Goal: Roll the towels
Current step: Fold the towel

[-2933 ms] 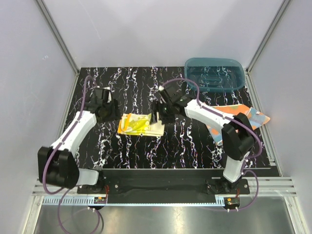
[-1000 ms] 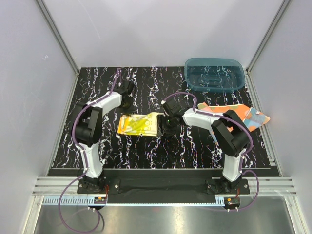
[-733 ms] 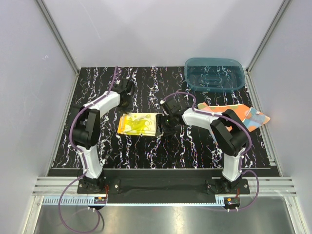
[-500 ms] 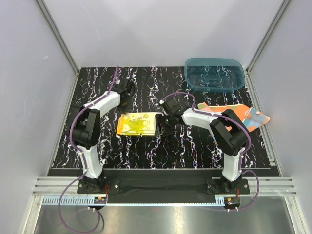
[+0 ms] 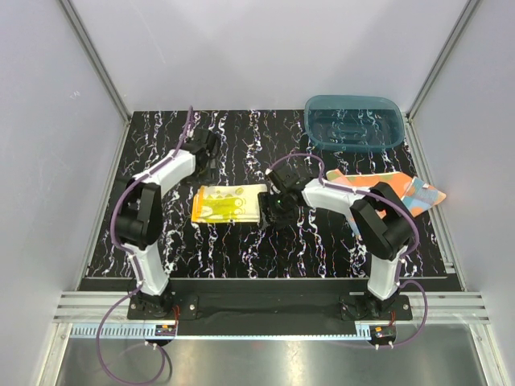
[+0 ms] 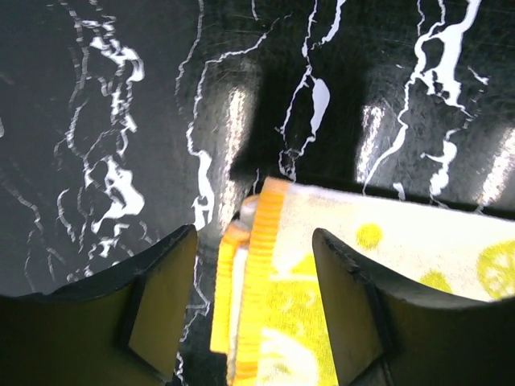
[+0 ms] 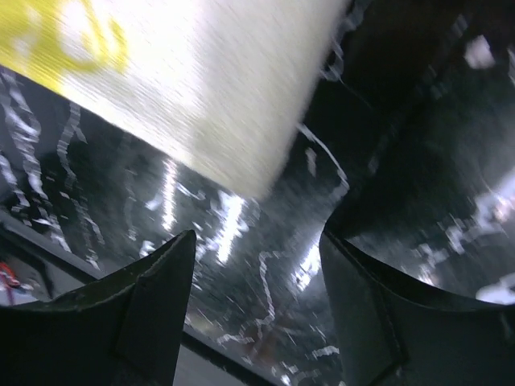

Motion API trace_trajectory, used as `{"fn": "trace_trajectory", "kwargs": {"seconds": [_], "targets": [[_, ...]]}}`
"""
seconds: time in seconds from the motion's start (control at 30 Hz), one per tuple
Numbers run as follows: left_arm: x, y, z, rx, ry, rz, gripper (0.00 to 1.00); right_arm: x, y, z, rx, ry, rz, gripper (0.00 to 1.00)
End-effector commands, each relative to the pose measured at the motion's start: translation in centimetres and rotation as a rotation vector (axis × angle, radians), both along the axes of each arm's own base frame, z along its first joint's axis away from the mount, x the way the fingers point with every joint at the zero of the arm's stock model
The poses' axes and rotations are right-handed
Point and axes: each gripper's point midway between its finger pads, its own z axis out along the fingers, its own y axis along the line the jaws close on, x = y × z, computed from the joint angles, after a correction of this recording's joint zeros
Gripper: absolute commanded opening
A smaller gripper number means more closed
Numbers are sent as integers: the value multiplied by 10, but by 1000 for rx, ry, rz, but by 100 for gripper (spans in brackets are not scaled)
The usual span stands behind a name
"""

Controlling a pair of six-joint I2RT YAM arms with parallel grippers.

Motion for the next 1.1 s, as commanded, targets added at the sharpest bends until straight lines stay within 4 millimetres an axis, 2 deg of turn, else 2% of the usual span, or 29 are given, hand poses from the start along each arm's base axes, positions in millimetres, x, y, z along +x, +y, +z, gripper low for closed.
{"fn": "trace_trajectory", "kwargs": {"seconds": [0.0, 0.03, 0.07, 0.1, 0.13, 0.2, 0.23, 0.27, 0.3, 0.33, 0.37, 0.4, 0.47, 0.57, 0.6, 0.7, 0.77, 0.8, 0.87, 0.9, 1.0, 1.07], "targets": [[7, 1, 63, -37, -147, 33, 65, -23, -36, 10, -152, 45, 27, 71], [4, -1, 77, -60, -178, 36, 65, -18, -30, 26, -131, 28, 31, 70], [1, -4, 82, -91, -190, 46, 65, -16, -26, 37, -108, 14, 37, 67], [-10, -13, 77, -138, -170, 28, 65, -15, -20, 48, -73, 7, 51, 61], [-16, -20, 85, -183, -192, 21, 64, -9, -12, 61, -39, -12, 58, 52], [-24, -40, 83, -280, -204, 0, 63, -3, -4, 64, -4, 9, 70, 39], [-39, -45, 71, -319, -171, -4, 63, 4, 1, 69, 13, 1, 73, 32], [-39, -51, 69, -360, -188, 3, 63, 8, 3, 69, 33, 17, 76, 19], [-45, -57, 65, -397, -175, -7, 63, 11, 6, 60, 34, 41, 75, 16], [-55, -56, 51, -405, -150, 3, 62, 17, 11, 63, 54, 37, 76, 13], [-54, -61, 48, -439, -162, 9, 61, 21, 14, 60, 61, 42, 77, 11], [-59, -70, 43, -484, -139, -10, 61, 22, 16, 50, 57, 68, 79, 8], [-65, -71, 25, -500, -103, 2, 60, 30, 21, 45, 62, 68, 81, 8], [-71, -70, 3, -497, -64, 22, 60, 33, 22, 21, 41, 105, 77, 4], [-73, -62, -11, -476, -35, 47, 59, 32, 13, -2, 10, 130, 61, 2], [-73, -49, -27, -425, -11, 75, 59, 18, -11, -32, -40, 174, 25, 0], [-72, -41, -32, -402, -8, 81, 59, 11, -21, -42, -58, 186, 4, 0], [-72, -38, -37, -389, 2, 85, 58, 2, -28, -49, -68, 203, -2, 0], [-68, -25, -40, -334, -6, 103, 58, -7, -29, -54, -44, 219, -13, 0], [-64, -23, -40, -323, -12, 104, 58, -20, -36, -63, -56, 254, -21, 0], [-55, -16, -38, -274, -26, 104, 58, -37, -39, -71, -26, 292, -47, 0], [-51, -13, -34, -252, -33, 92, 57, -41, -40, -71, -19, 298, -57, 0]]}}
